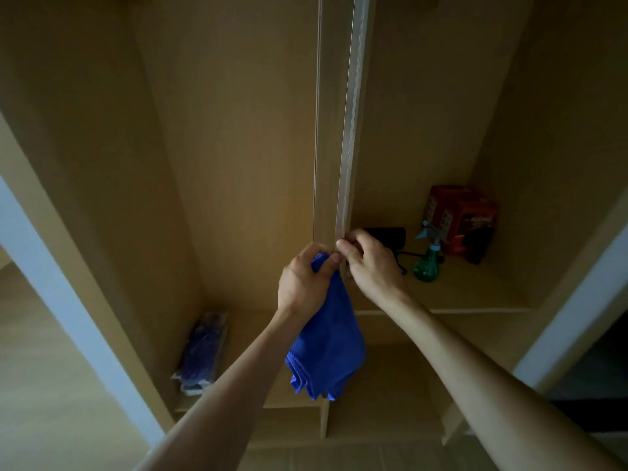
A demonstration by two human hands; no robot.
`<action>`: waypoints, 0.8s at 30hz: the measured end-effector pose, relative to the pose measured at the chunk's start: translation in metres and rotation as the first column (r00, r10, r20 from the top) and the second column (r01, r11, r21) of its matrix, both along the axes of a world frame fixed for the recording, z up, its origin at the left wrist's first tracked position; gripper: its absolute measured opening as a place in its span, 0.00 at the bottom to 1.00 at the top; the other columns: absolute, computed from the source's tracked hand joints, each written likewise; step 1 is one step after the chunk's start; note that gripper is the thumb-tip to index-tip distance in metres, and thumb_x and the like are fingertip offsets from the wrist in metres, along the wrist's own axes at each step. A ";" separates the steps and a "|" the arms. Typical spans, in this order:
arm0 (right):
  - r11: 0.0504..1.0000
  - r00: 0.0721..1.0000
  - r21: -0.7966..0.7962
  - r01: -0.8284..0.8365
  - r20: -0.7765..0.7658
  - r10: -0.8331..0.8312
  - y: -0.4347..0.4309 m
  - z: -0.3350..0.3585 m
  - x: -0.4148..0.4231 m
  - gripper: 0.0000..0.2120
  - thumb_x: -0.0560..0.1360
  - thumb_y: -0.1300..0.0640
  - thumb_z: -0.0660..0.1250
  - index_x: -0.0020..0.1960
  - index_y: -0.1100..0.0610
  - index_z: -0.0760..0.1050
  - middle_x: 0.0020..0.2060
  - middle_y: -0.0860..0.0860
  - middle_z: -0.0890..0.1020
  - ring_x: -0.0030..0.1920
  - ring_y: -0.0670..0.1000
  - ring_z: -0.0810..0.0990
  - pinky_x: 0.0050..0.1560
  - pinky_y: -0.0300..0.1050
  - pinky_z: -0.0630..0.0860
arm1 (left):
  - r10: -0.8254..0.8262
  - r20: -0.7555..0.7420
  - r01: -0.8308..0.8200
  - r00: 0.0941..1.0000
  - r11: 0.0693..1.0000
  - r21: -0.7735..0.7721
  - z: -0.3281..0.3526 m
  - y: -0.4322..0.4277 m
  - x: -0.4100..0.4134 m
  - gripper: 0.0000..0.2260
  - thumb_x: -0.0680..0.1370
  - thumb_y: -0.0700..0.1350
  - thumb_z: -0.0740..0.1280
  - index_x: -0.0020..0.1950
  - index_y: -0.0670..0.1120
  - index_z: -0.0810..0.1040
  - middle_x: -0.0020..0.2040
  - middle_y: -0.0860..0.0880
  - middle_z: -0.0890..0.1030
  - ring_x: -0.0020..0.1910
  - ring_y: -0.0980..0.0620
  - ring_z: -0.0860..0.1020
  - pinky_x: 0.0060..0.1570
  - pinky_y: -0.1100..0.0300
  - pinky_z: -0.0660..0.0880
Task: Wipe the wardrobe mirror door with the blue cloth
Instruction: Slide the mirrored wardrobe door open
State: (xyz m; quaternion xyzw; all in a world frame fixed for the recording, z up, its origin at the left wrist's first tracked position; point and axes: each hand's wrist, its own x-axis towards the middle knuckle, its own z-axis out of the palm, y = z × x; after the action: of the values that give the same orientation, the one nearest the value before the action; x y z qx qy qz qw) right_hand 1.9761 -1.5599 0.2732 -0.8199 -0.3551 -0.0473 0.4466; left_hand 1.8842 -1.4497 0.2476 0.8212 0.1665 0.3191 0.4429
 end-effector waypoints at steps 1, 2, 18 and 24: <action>1.000 1.000 0.000 -0.001 -0.005 0.001 -0.002 0.000 -0.003 0.13 0.83 0.46 0.60 0.58 0.53 0.76 0.45 0.46 0.79 0.46 0.49 0.81 0.42 0.40 0.72 | 0.000 0.002 0.000 1.000 1.000 0.002 0.000 -0.002 -0.003 0.06 0.82 0.53 0.66 0.52 0.54 0.81 0.44 0.60 0.82 0.47 0.70 0.76 0.40 0.76 0.70; 1.000 1.000 -0.001 0.000 -0.008 0.000 -0.005 0.001 -0.006 0.14 0.83 0.46 0.60 0.59 0.53 0.76 0.45 0.46 0.80 0.46 0.49 0.81 0.41 0.41 0.73 | 0.000 0.002 0.000 1.000 1.000 0.006 -0.001 -0.003 -0.005 0.06 0.82 0.53 0.66 0.52 0.54 0.81 0.44 0.60 0.82 0.47 0.70 0.76 0.40 0.76 0.70; 0.997 0.998 0.020 -0.069 -0.011 0.069 -0.042 -0.002 -0.036 0.08 0.83 0.47 0.60 0.52 0.50 0.74 0.37 0.44 0.78 0.38 0.48 0.80 0.38 0.47 0.77 | 0.008 -0.016 -0.008 1.000 1.000 0.022 0.001 -0.040 -0.041 0.05 0.82 0.54 0.66 0.50 0.57 0.80 0.46 0.59 0.83 0.47 0.66 0.78 0.40 0.70 0.71; 0.993 0.993 0.008 -0.116 0.003 0.116 -0.062 -0.005 -0.041 0.13 0.83 0.46 0.58 0.58 0.54 0.75 0.40 0.45 0.79 0.40 0.50 0.81 0.40 0.50 0.79 | 0.033 0.021 -0.034 0.999 0.999 0.026 -0.002 -0.064 -0.052 0.05 0.82 0.54 0.66 0.50 0.56 0.80 0.46 0.59 0.83 0.47 0.64 0.78 0.41 0.73 0.71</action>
State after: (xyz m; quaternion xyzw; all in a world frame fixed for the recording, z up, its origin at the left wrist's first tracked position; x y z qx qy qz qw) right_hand 1.9353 -1.6216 0.2683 -0.7959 -0.4026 -0.0238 0.4515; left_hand 1.8326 -1.5140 0.2454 0.8208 0.1714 0.3370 0.4281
